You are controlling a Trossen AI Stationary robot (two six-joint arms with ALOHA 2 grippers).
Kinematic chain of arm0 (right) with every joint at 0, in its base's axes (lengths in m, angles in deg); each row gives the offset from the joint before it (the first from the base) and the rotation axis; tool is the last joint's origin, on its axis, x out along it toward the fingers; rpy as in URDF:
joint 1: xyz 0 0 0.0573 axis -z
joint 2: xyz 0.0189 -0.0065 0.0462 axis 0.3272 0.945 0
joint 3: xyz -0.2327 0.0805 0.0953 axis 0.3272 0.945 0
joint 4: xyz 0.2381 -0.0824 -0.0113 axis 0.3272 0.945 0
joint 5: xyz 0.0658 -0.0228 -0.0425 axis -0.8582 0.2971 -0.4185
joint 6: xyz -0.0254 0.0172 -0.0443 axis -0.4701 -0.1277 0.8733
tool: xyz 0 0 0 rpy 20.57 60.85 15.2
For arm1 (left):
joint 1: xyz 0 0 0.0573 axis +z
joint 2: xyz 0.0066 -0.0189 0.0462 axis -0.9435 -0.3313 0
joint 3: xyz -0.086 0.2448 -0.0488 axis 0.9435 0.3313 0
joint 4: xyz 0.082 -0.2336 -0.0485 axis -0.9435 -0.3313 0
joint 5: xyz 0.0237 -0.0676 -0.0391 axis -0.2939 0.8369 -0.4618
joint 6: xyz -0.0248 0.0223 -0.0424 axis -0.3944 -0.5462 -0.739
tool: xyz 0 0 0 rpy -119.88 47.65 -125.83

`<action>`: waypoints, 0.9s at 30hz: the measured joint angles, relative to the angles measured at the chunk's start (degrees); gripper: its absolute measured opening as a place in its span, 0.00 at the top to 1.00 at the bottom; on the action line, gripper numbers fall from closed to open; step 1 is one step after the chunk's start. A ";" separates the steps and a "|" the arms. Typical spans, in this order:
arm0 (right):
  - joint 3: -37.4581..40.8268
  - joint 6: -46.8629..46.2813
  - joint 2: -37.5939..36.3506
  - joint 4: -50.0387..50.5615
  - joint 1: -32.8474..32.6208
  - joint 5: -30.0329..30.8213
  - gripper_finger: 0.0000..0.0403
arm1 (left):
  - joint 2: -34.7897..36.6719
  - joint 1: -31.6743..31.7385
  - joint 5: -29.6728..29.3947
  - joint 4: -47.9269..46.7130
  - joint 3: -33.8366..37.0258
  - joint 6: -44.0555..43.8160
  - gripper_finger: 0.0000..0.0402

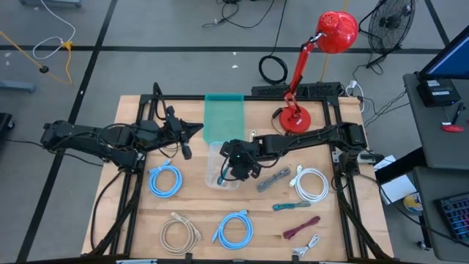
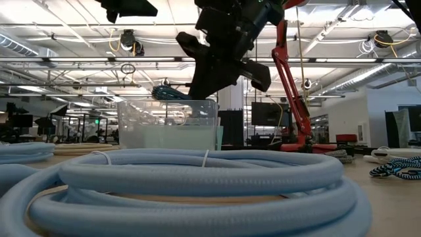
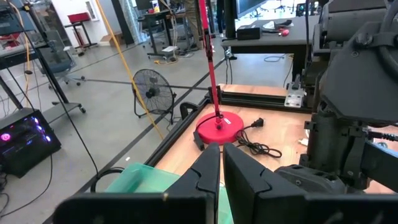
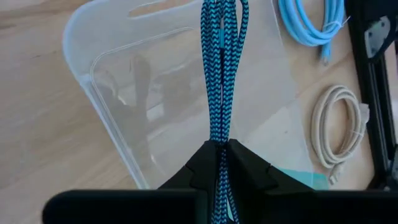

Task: Pick & Place USB Port
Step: Put the top blue black tied USB cable into the transparent bin

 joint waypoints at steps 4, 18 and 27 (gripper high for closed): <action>0.83 -0.14 0.00 -0.38 0.02 0.00 0.91 | 0.00 0.00 0.00 -0.02 0.00 -0.02 0.94; 14.59 0.74 0.02 -29.28 0.00 5.10 0.91 | 0.00 0.00 0.00 -0.07 0.00 0.02 0.94; 17.41 -6.71 -0.02 -37.26 -0.11 10.52 0.91 | 0.00 0.00 0.00 -0.11 0.00 0.04 0.94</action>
